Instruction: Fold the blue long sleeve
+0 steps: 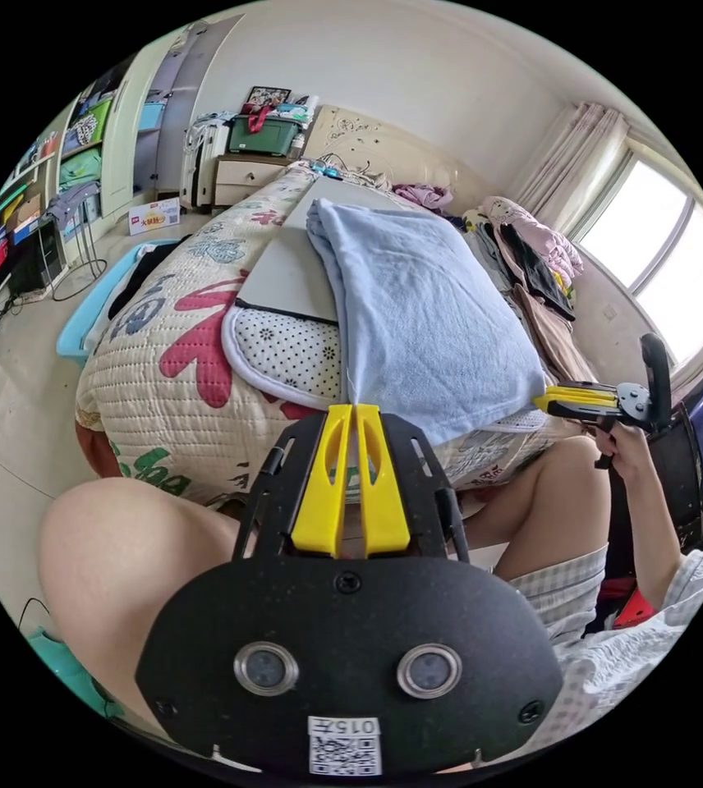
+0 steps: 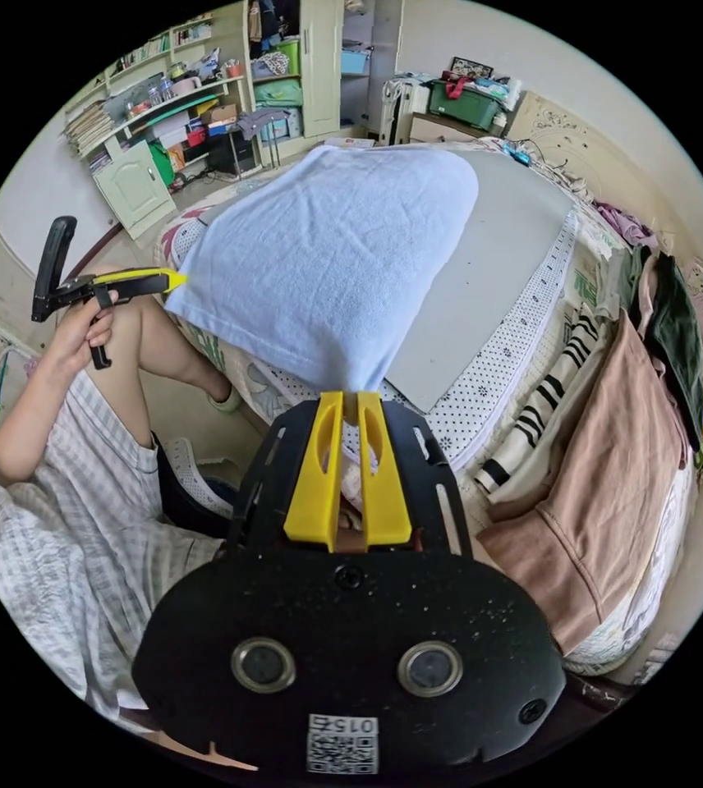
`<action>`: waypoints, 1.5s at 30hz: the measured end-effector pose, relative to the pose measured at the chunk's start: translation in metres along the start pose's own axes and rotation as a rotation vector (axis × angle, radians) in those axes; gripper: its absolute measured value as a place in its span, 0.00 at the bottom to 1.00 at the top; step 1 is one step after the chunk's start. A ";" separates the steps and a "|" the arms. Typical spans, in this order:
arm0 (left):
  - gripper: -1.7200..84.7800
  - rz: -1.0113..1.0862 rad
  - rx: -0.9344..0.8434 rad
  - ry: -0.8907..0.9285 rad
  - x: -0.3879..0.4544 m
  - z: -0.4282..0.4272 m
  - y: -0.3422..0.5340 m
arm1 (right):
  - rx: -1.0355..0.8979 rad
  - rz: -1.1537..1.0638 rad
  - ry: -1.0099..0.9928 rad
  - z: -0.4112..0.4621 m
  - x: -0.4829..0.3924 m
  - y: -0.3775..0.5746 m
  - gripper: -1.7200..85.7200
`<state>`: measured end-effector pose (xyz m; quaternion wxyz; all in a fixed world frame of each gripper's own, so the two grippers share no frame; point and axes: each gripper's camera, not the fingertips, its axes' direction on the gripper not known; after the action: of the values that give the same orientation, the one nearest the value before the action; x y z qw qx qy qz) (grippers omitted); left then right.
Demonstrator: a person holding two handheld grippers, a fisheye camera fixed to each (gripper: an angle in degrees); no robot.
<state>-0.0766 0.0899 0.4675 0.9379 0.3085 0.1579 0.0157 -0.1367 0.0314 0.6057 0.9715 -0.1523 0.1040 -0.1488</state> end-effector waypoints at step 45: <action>0.02 0.099 -0.036 -0.181 0.098 0.033 -0.002 | -0.107 -0.039 0.251 0.034 -0.088 -0.050 0.07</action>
<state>0.0266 0.0818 0.4638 0.9519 0.2989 0.0568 0.0368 -0.2231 0.0233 0.6670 0.9382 -0.1862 0.2297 -0.1799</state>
